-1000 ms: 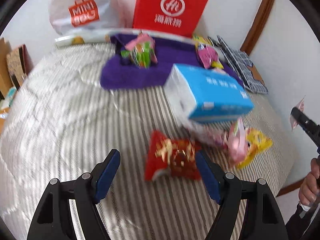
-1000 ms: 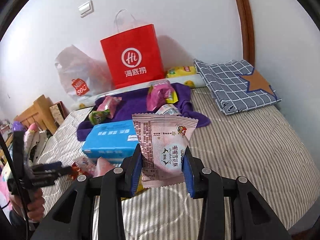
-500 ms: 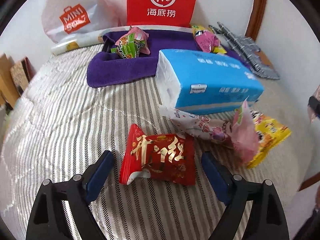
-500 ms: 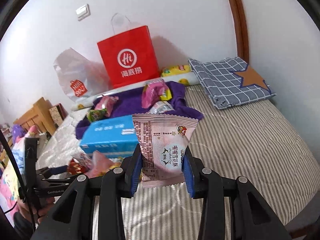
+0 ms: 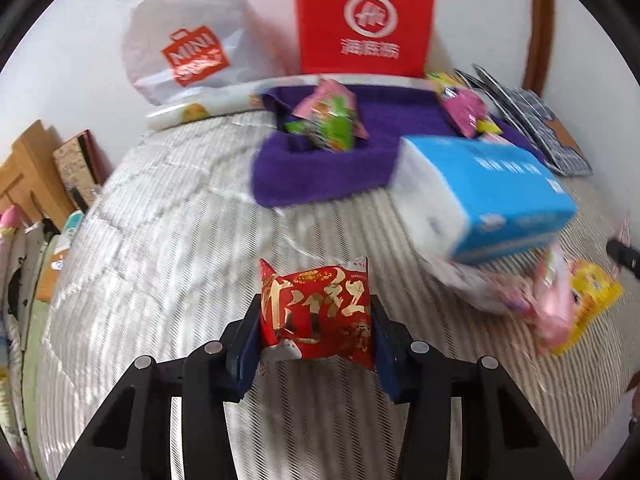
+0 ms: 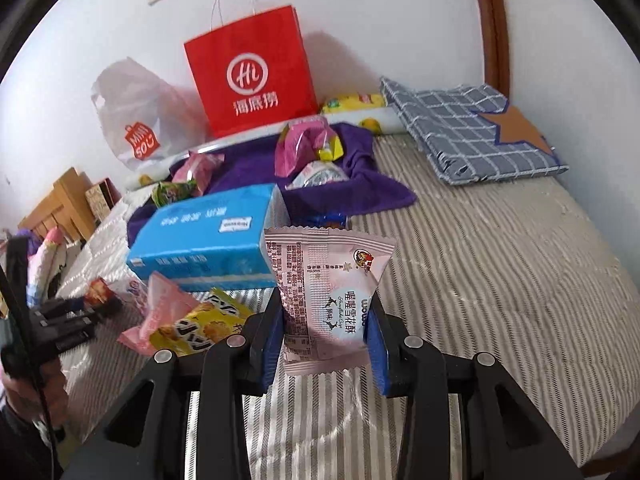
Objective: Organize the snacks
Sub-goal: 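Grasp the red packet with the left tool and lift it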
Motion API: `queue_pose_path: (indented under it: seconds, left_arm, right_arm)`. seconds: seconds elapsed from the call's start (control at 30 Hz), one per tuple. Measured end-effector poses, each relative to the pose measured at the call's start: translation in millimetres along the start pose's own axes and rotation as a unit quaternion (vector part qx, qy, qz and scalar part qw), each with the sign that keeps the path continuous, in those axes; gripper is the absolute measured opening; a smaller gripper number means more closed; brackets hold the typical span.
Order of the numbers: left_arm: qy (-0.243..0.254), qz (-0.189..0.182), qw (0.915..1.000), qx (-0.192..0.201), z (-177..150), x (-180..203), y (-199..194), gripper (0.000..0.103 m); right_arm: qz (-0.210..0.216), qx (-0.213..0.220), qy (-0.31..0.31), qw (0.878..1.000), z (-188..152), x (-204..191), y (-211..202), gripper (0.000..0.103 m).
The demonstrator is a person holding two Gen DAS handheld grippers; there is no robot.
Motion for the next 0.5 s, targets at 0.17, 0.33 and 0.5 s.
queue_pose_path:
  seconds: [0.17, 0.33, 0.5]
  left_arm:
    - [-0.017, 0.003, 0.9998, 0.004, 4, -11, 11, 0.046]
    - [-0.035, -0.01, 0.9993, -0.008, 2, -15, 18, 0.046]
    - [-0.046, -0.017, 0.9988, -0.007, 1, -19, 17, 0.046]
  right_arm:
    - [-0.006, -0.02, -0.004, 1.0, -2, 1, 22, 0.038]
    - [-0.009, -0.032, 0.006, 0.999, -6, 5, 38, 0.038]
    - [-0.028, -0.028, -0.002, 0.999, -7, 3, 42, 0.038]
Point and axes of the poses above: each gripper's, at about its wrist camera, not at the fingertips, and y roughly the way its jaws point, x to its right, z to its top, the point moved 3 cm from there along y, roughly the way its jaws point, and after that the axes turned 1 degree about y, right-handed, at the moved point
